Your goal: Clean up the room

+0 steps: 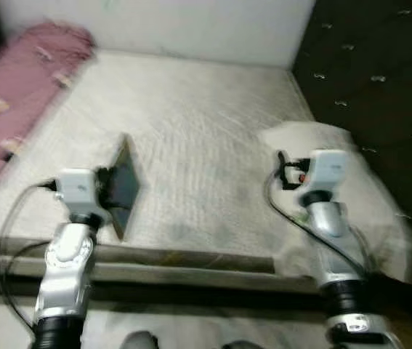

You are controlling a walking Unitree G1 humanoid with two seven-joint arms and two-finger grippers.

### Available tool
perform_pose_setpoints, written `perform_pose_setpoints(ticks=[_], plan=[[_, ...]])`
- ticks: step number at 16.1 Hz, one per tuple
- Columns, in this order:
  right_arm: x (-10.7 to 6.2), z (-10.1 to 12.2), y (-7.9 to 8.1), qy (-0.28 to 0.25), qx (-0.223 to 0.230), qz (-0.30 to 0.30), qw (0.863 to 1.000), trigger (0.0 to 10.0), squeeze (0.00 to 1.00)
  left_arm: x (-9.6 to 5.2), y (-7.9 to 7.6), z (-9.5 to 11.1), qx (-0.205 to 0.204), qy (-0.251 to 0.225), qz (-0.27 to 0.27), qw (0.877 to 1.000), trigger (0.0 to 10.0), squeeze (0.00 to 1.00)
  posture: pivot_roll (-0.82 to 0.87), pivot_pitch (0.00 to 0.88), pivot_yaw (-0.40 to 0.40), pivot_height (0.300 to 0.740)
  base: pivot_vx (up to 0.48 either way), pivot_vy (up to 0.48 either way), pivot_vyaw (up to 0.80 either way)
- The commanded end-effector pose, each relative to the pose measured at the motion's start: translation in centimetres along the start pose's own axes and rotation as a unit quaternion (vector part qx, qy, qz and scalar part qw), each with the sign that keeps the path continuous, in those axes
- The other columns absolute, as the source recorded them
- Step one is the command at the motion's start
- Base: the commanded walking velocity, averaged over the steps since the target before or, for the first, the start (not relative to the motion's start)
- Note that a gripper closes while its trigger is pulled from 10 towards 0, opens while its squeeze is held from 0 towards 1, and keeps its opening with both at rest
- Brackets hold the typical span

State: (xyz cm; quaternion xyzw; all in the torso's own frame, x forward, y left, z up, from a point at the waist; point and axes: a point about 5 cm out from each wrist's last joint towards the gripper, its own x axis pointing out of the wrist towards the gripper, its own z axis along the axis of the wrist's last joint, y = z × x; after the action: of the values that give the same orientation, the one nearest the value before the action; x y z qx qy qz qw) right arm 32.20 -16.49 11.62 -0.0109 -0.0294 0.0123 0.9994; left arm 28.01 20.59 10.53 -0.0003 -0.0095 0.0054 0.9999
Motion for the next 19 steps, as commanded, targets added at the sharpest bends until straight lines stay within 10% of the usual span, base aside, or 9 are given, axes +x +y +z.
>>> perform_pose_setpoints(ticks=[1,19], plan=[[0.13,0.46,-0.28,-0.005,-0.004,0.000,1.000,10.0,0.00,0.41,-0.05,1.28,-0.006,-0.028,0.001,1.000,10.0,0.00,0.06,0.021,-0.058,0.740,0.000,0.000,0.00],[0.18,0.45,-0.64,0.002,0.004,-0.008,1.000,10.0,0.00,0.38,-0.41,1.21,-0.013,-0.025,-0.011,1.000,10.0,0.00,0.06,0.025,-0.064,0.740,0.220,0.000,0.00]])
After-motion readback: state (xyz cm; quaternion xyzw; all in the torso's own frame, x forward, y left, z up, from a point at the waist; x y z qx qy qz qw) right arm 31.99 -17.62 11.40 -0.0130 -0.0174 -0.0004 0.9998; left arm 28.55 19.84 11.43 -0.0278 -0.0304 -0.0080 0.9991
